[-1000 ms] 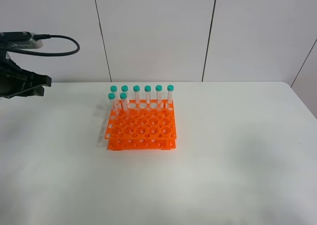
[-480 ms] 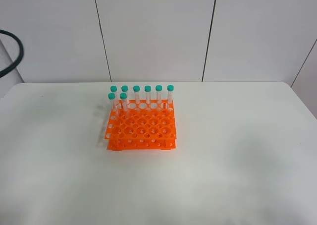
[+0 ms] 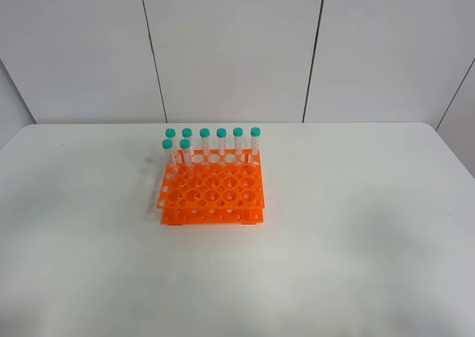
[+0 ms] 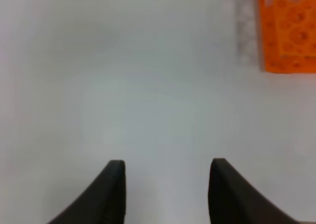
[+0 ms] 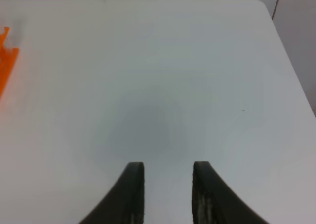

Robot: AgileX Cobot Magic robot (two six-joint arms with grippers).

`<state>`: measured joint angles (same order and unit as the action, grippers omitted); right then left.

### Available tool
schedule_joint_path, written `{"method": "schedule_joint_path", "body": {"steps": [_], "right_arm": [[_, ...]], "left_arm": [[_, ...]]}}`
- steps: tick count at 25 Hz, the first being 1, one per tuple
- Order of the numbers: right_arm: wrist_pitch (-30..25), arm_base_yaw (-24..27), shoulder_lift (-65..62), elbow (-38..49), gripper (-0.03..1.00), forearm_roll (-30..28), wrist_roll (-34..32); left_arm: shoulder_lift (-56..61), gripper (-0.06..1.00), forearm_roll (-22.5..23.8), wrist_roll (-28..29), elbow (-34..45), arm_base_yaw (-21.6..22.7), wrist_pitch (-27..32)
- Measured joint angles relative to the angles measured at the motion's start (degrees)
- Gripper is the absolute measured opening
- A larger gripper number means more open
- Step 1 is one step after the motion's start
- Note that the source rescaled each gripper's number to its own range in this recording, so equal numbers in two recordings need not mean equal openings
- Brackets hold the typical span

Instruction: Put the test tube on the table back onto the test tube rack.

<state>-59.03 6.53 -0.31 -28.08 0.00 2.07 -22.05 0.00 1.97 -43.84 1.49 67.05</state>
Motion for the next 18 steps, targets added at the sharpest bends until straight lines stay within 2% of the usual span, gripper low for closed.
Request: {"method": "schedule_joint_path", "body": {"steps": [8, 18], "right_arm": [[0.0, 0.0, 0.0, 0.0, 0.36, -0.31, 0.0], [0.0, 0.0, 0.0, 0.0, 0.36, 0.0, 0.0]], "left_arm": [[9.96, 0.95, -2.33, 0.0, 6.47, 0.0, 0.61], [12.74, 0.95, -3.52, 0.0, 9.49, 0.0, 1.94]]}}
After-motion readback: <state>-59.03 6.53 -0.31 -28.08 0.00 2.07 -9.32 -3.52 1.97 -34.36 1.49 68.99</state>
